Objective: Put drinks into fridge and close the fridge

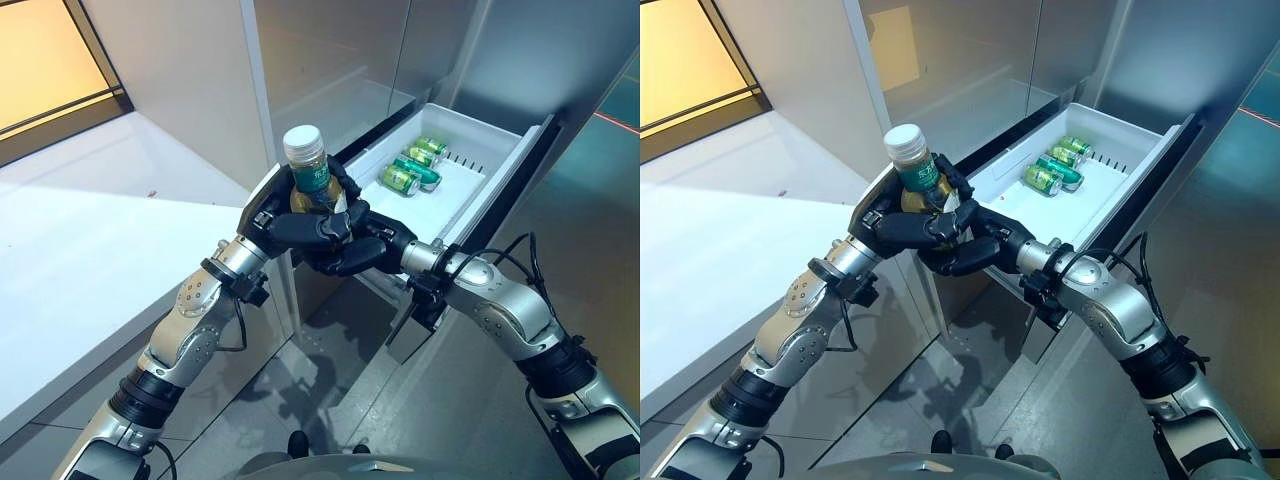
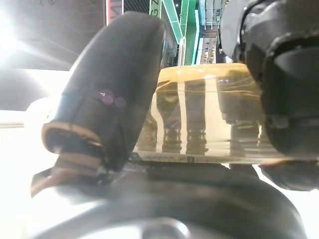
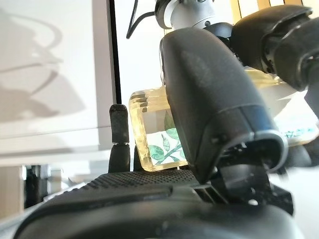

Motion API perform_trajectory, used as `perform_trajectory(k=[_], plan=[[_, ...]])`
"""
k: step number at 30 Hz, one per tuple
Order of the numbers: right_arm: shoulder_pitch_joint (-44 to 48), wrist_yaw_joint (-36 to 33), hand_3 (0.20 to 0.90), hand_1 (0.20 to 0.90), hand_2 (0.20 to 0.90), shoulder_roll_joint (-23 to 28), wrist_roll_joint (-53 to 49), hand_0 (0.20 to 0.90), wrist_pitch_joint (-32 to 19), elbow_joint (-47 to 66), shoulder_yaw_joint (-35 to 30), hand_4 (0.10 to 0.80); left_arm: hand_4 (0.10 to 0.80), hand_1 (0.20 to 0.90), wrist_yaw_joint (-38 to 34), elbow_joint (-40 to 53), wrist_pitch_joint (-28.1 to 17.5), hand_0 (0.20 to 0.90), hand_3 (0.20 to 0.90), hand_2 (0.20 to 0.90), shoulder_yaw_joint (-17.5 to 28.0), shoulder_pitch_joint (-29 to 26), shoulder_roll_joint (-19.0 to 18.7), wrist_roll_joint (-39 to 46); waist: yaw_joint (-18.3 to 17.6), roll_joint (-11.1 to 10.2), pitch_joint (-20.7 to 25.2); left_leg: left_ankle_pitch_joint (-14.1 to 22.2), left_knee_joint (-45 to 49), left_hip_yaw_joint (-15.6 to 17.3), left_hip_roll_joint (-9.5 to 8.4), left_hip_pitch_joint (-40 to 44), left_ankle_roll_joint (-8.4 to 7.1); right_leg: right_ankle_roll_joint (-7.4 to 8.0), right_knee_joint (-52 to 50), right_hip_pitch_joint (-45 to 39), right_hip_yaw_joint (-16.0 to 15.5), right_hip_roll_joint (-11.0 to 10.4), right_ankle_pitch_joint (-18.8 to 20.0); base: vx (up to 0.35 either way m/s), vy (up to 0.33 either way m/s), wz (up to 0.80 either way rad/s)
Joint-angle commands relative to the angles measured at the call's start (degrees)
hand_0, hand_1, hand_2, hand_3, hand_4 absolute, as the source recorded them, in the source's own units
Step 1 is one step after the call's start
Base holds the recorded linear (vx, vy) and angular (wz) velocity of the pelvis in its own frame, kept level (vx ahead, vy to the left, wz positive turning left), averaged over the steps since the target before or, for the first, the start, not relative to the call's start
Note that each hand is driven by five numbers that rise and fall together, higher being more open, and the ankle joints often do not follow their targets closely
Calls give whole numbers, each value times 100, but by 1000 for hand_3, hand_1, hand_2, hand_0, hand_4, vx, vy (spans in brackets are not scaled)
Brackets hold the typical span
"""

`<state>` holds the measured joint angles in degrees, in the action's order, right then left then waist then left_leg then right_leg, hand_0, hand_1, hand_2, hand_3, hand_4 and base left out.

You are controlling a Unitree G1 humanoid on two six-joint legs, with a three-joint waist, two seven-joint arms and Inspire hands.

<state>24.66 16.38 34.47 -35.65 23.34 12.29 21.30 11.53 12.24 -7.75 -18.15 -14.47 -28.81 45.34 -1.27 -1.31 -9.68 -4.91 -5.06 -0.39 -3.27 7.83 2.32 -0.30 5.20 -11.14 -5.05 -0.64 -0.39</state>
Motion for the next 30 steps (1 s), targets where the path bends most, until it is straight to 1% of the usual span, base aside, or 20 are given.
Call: perform_trajectory(k=[1, 2, 6, 7, 11, 15, 17, 19, 20, 21, 23, 25, 26, 27, 28, 29, 30], plan=[[1218, -767, 200, 300, 300, -401, 757, 300, -978, -53, -358, 100, 800, 900, -278, 411, -1613, 900, 900, 900, -151, -1353, 641, -236, 85, -146, 778, 595, 6, 76, 109, 116, -119, 259, -76, 238, 109, -96, 184, 0, 0, 0], [1297, -853, 200, 300, 300, -324, 899, 300, -1003, -82, -425, 100, 800, 900, -478, 407, -1810, 900, 900, 900, -77, -1382, 609, -431, 89, -152, 780, 596, 6, 70, 109, 111, -119, 256, -77, 237, 104, -93, 181, 0, 0, 0], [1431, -1062, 200, 300, 300, -195, 1191, 300, -1040, -142, -600, 100, 800, 900, -880, 465, -2052, 900, 900, 900, 102, -1420, 568, -768, 96, -168, 780, 595, 6, 45, 107, 107, -126, 244, -83, 234, 93, -83, 168, 0, 0, 0], [1480, -1152, 200, 300, 300, -145, 1299, 300, -1049, -170, -692, 100, 800, 900, -1007, 477, -2165, 900, 900, 900, 207, -1431, 564, -977, 107, -177, 786, 599, 6, 33, 106, 103, -127, 239, -86, 233, 84, -78, 161, 0, 0, 0], [1611, -1454, 200, 300, 300, 49, 1458, 300, -1096, -308, -1007, 100, 800, 900, -1321, 554, -2136, 900, 900, 900, 477, -1501, 445, -1379, 113, -198, 772, 607, 6, -11, 110, 106, -137, 219, -109, 231, 69, -63, 135, 0, 0, 0], [1683, -1691, 200, 300, 300, 201, 1739, 300, -1225, -451, -1136, 100, 800, 900, -1384, 535, -2024, 900, 900, 900, 540, -1578, 366, -1302, 113, -198, 779, 609, 6, -37, 106, 115, -140, 219, -135, 227, 72, -58, 117, 0, 0, 0], [1705, -1862, 200, 300, 300, 320, 2091, 300, -1391, -546, -1213, 100, 800, 900, -1378, 518, -1949, 900, 900, 900, 569, -1577, 326, -1200, 116, -195, 784, 612, 6, -43, 107, 122, -138, 221, -155, 227, 72, -59, 104, 0, 0, 0], [1763, -2141, 200, 300, 300, 461, 2584, 300, -1568, -671, -1297, 100, 800, 900, -1327, 476, -1801, 900, 900, 900, 573, -1555, 335, -987, 118, -186, 786, 616, 6, -58, 106, 136, -133, 222, -175, 225, 80, -59, 92, 0, 0, 0], [1780, -2199, 200, 300, 300, 486, 2647, 300, -1595, -702, -1309, 100, 800, 900, -1315, 472, -1766, 900, 900, 900, 568, -1547, 348, -945, 119, -186, 786, 617, 6, -60, 106, 139, -132, 221, -181, 225, 82, -59, 88, 31, 5, 0], [1814, -2421, 200, 300, 300, 595, 3013, 300, -1758, -813, -1368, 100, 800, 900, -1241, 439, -1648, 900, 900, 900, 558, -1499, 390, -744, 129, -187, 778, 620, 6, -73, 102, 148, -123, 219, -197, 219, 81, -58, 73, 0, 0, 0], [1847, -2593, 200, 300, 300, 709, 3156, 300, -1796, -885, -1435, 100, 800, 900, -1048, 438, -1517, 900, 900, 900, 567, -1409, 429, -441, 146, -189, 775, 622, 6, -94, 100, 155, -116, 217, -216, 217, 82, -57, 62, 32, 0, 1], [1918, -2970, 200, 300, 300, 915, 3361, 300, -1878, -1072, -1515, 100, 800, 900, -535, 457, -1169, 900, 900, 900, 533, -1177, 585, 456, 195, -199, 756, 617, 6, -131, 97, 169, -107, 216, -248, 205, 66, -63, 40, 39, -3, 3], [1927, -3010, 200, 300, 300, 946, 3371, 300, -1886, -1096, -1525, 100, 800, 900, -443, 455, -1106, 900, 900, 900, 530, -1148, 606, 606, 202, -198, 753, 616, 6, -136, 96, 171, -106, 216, -252, 202, 61, -65, 37, 36, -3, 4], [1960, -3162, 200, 300, 300, 1040, 3365, 300, -1893, -1191, -1563, 100, 800, 900, -216, 452, -900, 900, 900, 900, 519, -1040, 695, 1017, 230, -202, 747, 614, 6, -157, 93, 174, -102, 211, -268, 199, 45, -69, 26, 54, -2, 5], [2036, -3370, 200, 300, 300, 1200, 3274, 300, -1904, -1393, -1609, 100, 800, 900, 248, 428, -527, 900, 900, 900, 480, -844, 839, 1708, 284, -207, 731, 608, 6, -188, 91, 179, -101, 199, -304, 196, 14, -79, 7, 69, -2, 6], [2085, -3483, 200, 300, 300, 1283, 3221, 300, -1934, -1555, -1621, 100, 800, 900, 475, 427, -287, 900, 900, 900, 457, -720, 929, 2049, 322, -210, 721, 606, 14, -215, 86, 176, -103, 192, -325, 192, -7, -85, -4, 58, -1, 5], [2113, -3517, 200, 300, 300, 1313, 3182, 300, -1943, -1610, -1612, 100, 800, 900, 538, 426, -219, 900, 900, 900, 452, -680, 960, 2145, 332, -209, 718, 606, 16, -225, 85, 177, -102, 191, -333, 191, -16, -88, -9, 47, 0, 5]])
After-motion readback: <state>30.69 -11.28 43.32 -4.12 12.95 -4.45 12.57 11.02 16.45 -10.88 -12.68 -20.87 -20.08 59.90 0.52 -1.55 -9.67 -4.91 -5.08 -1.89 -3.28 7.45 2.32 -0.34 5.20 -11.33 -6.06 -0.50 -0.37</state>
